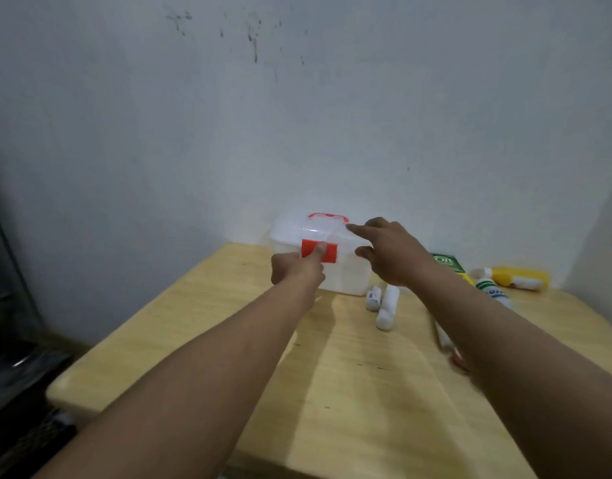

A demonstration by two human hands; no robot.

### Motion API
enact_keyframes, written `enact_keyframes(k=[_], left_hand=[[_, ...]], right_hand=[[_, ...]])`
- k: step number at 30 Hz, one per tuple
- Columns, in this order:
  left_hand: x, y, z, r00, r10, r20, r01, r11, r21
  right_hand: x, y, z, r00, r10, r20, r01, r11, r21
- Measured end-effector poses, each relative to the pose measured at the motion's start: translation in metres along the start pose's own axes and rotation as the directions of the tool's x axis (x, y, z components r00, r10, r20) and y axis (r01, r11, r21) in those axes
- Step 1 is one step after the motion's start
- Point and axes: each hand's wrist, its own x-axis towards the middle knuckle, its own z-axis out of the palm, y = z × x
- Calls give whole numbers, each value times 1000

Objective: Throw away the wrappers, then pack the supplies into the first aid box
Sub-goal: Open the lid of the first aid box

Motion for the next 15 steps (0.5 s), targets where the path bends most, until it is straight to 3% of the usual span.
enact_keyframes(k=[4, 9, 12, 15], left_hand=[[-9, -3, 7, 997, -72, 9, 72, 981, -182], [-11, -3, 10, 997, -76, -20, 69, 967, -247], [-11, 8, 12, 997, -40, -59, 25, 970, -241], [-14, 18, 9, 993, 75, -93, -83, 993, -83]], right_hand=[[0, 3, 2, 1000, 4, 7, -4, 1000, 4], [0, 3, 4, 1000, 18, -1, -18, 999, 31], [-2, 4, 5, 1000, 28, -13, -28, 997, 67], [-7, 4, 10, 998, 56, -14, -53, 987, 152]])
